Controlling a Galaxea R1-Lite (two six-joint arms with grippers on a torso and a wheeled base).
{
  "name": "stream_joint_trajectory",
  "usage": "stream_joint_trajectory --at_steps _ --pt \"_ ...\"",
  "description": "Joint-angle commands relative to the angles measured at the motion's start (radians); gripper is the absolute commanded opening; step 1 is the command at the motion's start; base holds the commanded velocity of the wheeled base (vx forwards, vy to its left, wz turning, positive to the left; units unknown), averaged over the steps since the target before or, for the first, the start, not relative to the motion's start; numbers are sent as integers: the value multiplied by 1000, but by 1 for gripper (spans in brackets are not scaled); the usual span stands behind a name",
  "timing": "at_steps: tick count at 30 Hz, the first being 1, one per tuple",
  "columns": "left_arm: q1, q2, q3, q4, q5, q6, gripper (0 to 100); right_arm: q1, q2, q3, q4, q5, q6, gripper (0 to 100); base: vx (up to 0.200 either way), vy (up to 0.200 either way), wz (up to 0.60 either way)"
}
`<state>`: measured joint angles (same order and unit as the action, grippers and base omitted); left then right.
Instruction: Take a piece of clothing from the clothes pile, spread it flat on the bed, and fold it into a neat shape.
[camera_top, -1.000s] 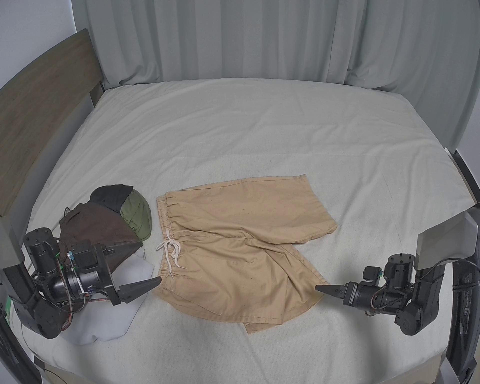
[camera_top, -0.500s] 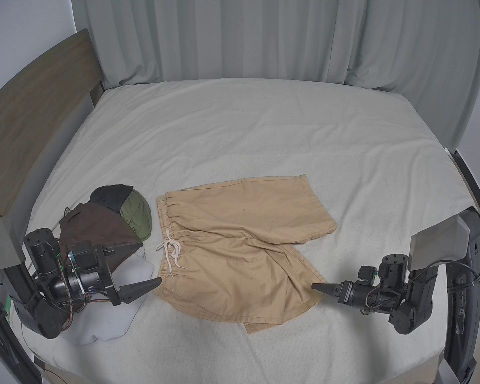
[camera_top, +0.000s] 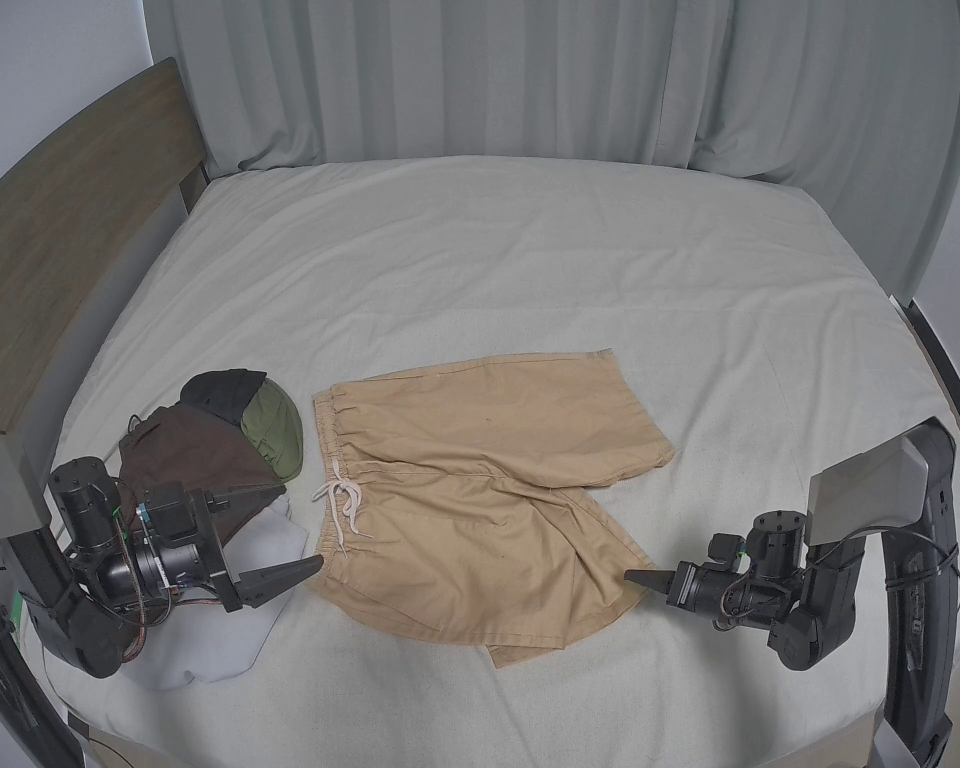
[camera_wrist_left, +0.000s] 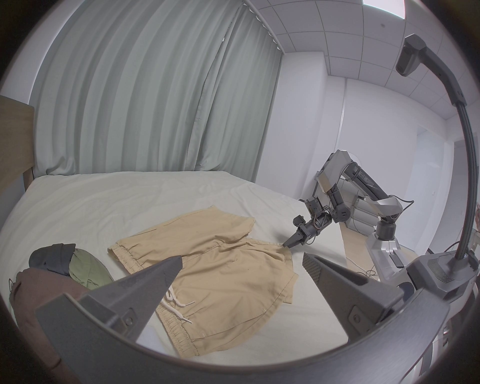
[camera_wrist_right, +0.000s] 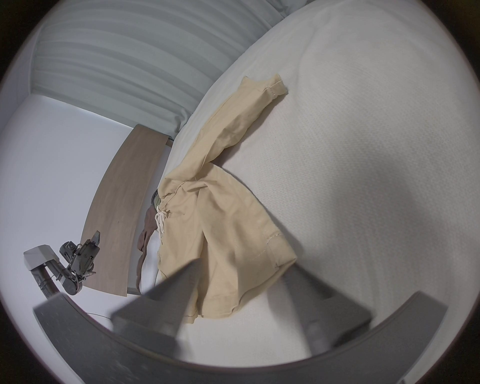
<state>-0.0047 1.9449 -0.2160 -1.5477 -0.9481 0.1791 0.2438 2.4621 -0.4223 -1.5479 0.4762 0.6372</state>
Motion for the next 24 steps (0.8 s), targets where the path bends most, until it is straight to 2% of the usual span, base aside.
stream_joint_trajectory --at_steps 1,6,12,20,24 --pt "0 2 0 0 0 0 100 0 1 -3 -1 1 -2 0 0 0 0" --pt "0 2 1 0 0 0 100 -5 -11 -3 -1 -2 -7 0 0 0 0" --pt "0 2 1 0 0 0 100 -24 -11 -27 0 -73 -39 0 0 0 0" --pt "0 2 3 0 0 -1 100 -46 -9 -49 -1 -74 -103 0 0 0 0" --pt "0 3 4 0 0 -1 100 -81 -8 -79 -3 -74 -159 0 0 0 0"
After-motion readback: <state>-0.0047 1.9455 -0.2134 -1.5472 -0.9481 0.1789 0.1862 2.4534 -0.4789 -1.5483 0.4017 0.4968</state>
